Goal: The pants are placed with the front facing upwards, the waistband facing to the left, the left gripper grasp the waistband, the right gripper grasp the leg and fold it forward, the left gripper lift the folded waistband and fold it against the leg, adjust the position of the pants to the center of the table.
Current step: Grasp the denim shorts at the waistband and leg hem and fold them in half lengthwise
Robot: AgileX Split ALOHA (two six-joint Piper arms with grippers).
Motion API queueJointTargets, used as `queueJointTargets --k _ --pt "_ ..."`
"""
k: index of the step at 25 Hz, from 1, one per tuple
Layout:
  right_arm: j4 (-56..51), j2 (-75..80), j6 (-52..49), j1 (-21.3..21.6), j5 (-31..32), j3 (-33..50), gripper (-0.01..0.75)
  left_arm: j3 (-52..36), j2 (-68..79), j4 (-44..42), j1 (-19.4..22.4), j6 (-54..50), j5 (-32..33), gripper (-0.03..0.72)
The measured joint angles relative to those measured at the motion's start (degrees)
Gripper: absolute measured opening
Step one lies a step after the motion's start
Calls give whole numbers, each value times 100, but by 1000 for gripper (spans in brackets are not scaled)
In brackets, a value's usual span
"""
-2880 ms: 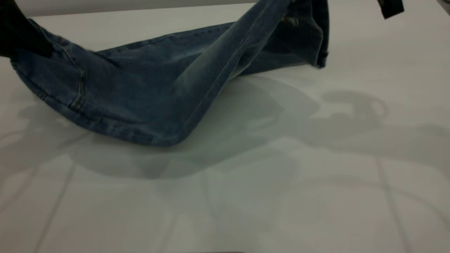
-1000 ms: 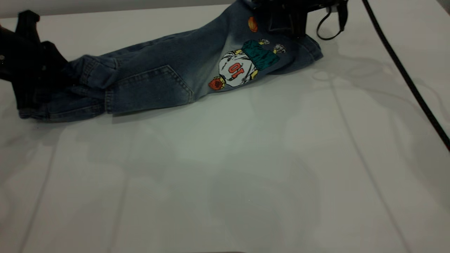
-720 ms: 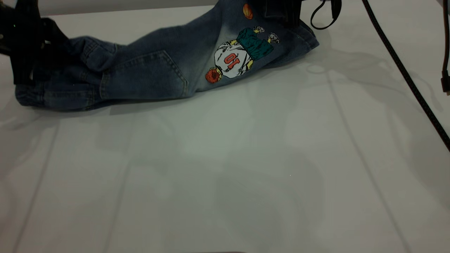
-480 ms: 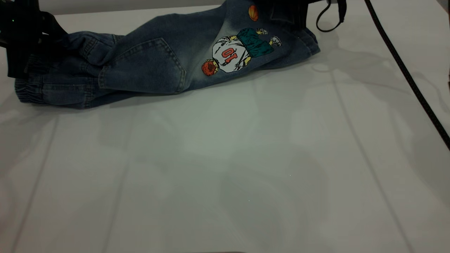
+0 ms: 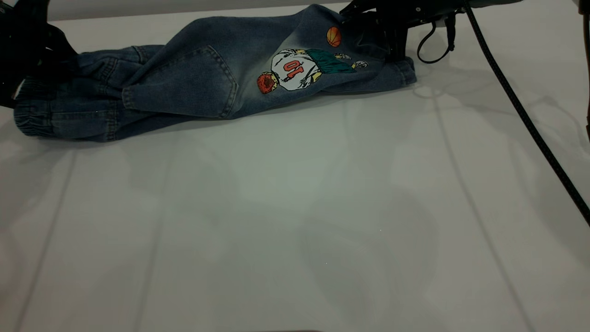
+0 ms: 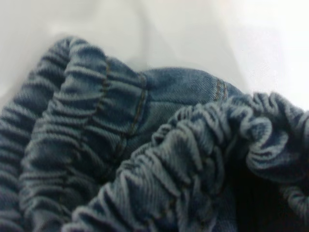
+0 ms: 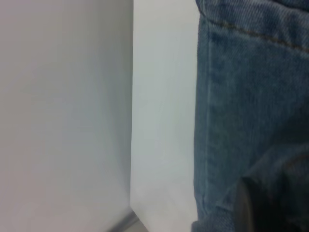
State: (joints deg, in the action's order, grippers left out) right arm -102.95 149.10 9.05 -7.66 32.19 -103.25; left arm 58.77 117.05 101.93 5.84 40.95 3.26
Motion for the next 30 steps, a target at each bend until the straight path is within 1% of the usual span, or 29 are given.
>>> queueJointTargets --k 4,6,8,10,14,16,18,22,25,28,30 --pt "0 0 251 14 89 -7 73 0 0 0 0 571 0 104" --pt "0 0 311 14 123 -11 99 0 0 0 0 653 30 115" --pt "0 0 357 14 204 -49 139 0 0 5 0 664 92 143" --pt "0 0 385 14 279 -104 187 0 0 5 0 616 169 186" --pt "6 0 630 14 509 -341 287 12 0 5 0 396 338 313" --pt "6 2 917 14 677 -524 323 57 0 0 0 504 397 344" --pt "11 2 1204 14 845 -697 345 78 -64 0 0 765 414 356" --pt "43 2 1458 24 1074 -923 360 78 -396 0 0 951 210 360" --pt "66 2 1469 38 1140 -943 360 78 -696 0 0 540 -4 361" --pt "90 6 1469 42 1182 -943 360 78 -825 5 0 43 54 361" --pt "90 6 1469 42 1227 -948 362 78 -828 0 0 -70 199 361"
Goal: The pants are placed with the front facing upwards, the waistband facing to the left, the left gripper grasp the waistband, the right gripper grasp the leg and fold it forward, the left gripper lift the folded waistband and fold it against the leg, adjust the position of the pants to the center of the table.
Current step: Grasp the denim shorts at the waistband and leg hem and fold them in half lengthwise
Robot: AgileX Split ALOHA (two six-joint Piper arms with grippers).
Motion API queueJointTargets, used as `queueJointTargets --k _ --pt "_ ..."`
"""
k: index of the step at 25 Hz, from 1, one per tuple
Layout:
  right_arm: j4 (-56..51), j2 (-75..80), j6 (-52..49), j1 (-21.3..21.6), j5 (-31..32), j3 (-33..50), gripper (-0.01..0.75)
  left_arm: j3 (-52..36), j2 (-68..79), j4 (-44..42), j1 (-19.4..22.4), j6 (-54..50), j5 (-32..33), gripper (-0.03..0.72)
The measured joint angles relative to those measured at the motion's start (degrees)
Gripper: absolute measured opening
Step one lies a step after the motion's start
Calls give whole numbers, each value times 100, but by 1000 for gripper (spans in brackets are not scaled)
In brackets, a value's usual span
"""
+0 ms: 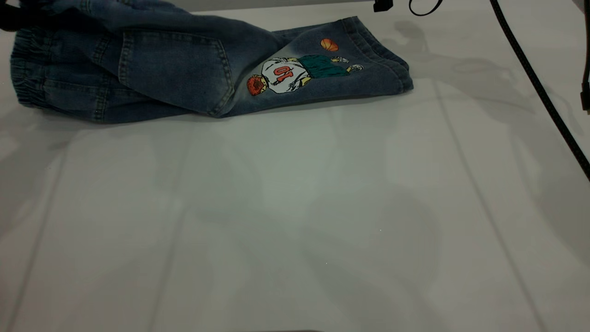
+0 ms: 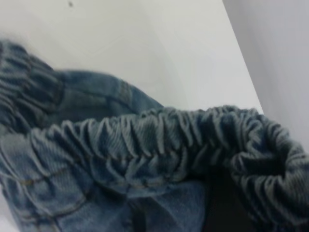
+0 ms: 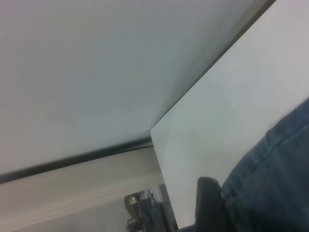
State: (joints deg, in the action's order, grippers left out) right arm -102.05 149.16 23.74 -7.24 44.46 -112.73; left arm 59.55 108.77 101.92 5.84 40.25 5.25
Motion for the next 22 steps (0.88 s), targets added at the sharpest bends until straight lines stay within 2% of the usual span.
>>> queueJointTargets --k 5,9,15,22 --pt "5 0 0 34 204 -2 362 0 0 0 0 217 98 363" --pt "10 0 0 86 349 -2 362 0 26 0 0 299 -46 398" --pt "53 0 0 103 551 -6 362 0 236 11 0 -206 -133 471" --pt "100 0 5 108 844 -12 362 0 269 -4 5 -405 -328 480"
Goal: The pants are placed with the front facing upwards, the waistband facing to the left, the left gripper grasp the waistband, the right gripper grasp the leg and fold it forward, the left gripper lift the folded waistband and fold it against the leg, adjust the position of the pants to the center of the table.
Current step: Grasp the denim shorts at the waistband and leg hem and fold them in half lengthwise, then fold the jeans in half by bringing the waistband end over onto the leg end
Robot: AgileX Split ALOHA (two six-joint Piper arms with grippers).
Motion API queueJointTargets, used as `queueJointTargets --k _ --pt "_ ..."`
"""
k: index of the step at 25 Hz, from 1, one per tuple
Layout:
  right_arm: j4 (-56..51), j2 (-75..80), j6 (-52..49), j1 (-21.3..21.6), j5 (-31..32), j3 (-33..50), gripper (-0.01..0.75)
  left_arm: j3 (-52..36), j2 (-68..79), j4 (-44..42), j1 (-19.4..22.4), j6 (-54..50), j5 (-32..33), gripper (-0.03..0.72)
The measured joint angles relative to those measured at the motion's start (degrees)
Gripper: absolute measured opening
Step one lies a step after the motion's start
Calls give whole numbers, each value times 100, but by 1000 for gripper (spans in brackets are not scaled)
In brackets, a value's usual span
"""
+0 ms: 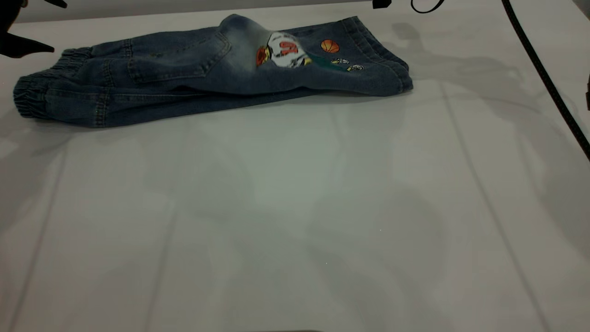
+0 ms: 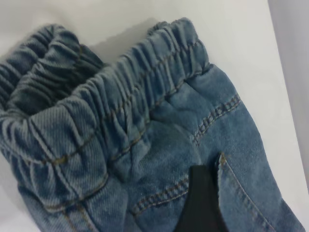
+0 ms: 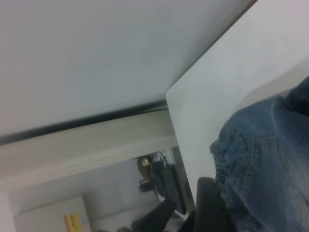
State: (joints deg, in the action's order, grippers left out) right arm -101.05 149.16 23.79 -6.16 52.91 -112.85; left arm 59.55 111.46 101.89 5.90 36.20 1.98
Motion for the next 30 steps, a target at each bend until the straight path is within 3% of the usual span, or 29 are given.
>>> queueJointTargets --k 6,12,15,20,24,30 --pt "499 0 25 35 546 -5 362 4 -224 -155 0 1200 495 480" --pt "939 0 141 35 891 -5 362 4 -893 -571 0 2583 509 480" --pt "1002 0 188 35 963 -5 362 4 -1082 -571 7 2696 453 480" --pt "1083 0 244 35 994 -11 362 -26 -1014 -926 514 1936 1456 481" --pt "1414 0 249 35 1005 -11 362 -51 -930 -2345 1033 765 1965 481" --pt "1640 0 257 -33 974 -11 362 -55 -871 -4546 1455 -1032 2556 481"
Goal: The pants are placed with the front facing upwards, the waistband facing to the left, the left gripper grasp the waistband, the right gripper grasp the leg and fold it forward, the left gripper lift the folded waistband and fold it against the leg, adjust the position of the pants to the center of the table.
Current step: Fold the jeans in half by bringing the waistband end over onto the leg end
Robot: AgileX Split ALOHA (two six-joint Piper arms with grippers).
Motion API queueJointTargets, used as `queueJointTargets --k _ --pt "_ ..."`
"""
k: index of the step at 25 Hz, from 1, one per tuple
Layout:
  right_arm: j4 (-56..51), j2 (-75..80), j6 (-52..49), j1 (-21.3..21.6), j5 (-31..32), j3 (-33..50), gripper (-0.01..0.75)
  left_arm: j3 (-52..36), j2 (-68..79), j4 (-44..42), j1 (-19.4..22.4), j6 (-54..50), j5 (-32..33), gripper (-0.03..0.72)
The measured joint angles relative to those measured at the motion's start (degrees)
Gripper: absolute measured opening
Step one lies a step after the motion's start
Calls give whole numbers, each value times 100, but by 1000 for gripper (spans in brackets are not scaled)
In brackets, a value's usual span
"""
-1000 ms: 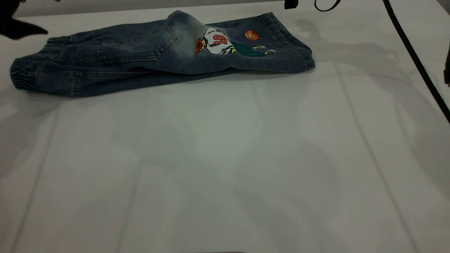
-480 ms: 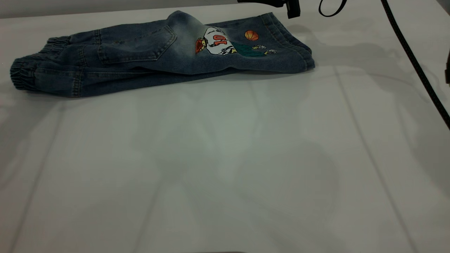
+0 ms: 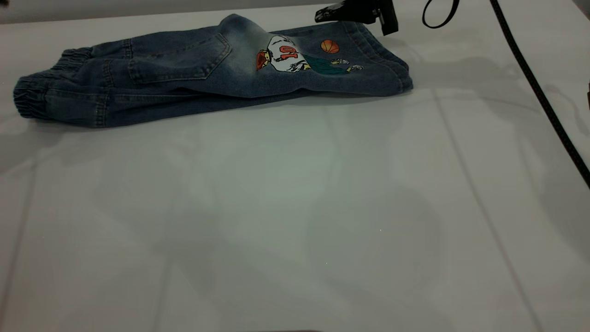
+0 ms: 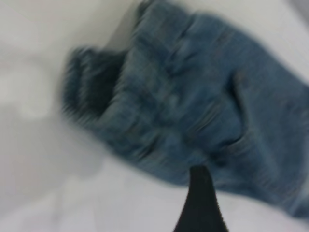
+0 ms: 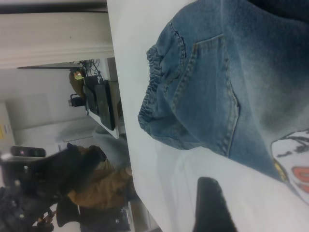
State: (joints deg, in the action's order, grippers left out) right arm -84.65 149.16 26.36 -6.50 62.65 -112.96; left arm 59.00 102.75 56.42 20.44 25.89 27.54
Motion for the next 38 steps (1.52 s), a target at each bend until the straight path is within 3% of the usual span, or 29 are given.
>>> queueJointTargets --k 10,25,35,38 --pt "0 0 149 -144 -23 0 362 265 959 -271 360 -453 686 554" --pt "0 0 186 -144 -96 0 362 941 1974 -200 353 -843 645 562" --pt "0 0 228 -144 -206 0 362 997 2209 1273 141 445 552 553" --pt "0 0 245 -146 -280 0 362 998 2225 1520 -8 646 271 550"
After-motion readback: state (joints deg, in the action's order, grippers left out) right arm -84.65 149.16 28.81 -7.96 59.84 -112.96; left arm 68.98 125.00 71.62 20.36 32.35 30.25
